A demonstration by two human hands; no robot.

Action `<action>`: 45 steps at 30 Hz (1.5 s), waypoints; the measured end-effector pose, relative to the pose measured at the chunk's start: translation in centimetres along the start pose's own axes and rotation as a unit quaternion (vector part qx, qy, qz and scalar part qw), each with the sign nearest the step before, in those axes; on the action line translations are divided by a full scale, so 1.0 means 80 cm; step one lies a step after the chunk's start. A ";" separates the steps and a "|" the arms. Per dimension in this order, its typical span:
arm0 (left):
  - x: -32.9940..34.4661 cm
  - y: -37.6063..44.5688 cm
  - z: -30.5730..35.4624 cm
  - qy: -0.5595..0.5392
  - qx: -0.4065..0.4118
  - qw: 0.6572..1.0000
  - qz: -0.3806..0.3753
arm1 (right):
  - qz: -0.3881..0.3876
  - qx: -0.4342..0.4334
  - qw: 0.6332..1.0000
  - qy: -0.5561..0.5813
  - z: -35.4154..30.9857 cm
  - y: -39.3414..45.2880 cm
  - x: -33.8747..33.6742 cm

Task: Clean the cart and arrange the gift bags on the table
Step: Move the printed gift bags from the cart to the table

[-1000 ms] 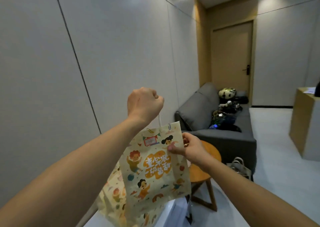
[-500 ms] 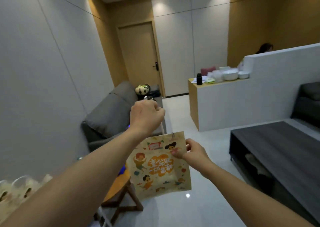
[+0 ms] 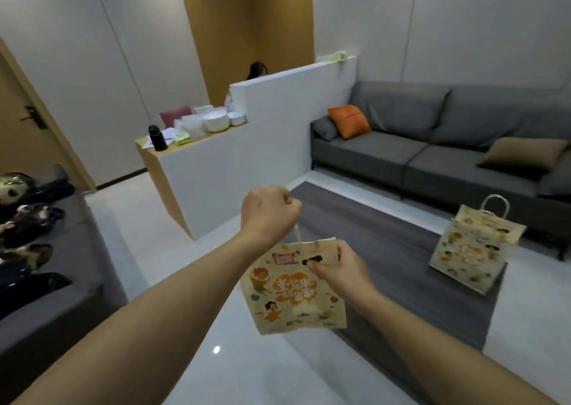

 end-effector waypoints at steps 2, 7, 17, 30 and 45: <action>0.045 0.042 0.012 -0.028 0.024 0.999 -0.023 | 0.065 0.000 0.998 -0.008 -0.003 0.026 -0.029; 0.139 0.134 0.060 -0.128 0.094 0.982 -0.104 | 0.239 0.088 0.967 0.004 -0.001 0.104 -0.082; 0.266 0.234 0.160 -0.216 0.242 0.918 -0.229 | 0.422 0.257 0.865 0.085 0.026 0.190 -0.177; 0.441 0.285 0.262 -0.233 0.295 0.869 -0.322 | 0.450 0.324 0.827 0.094 0.142 0.240 -0.296; 0.699 0.282 0.362 -0.154 0.274 0.814 -0.488 | 0.332 0.437 0.824 0.141 0.350 0.375 -0.442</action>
Point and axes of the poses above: each hand's wrist, its own y-axis towards the middle knuckle, its own x-axis out of the palm, z = x × y, the point moved 2 cm from there along y, towards the middle knuckle, and after that the axes turned 13 degrees about x, right-handed, at the moved point
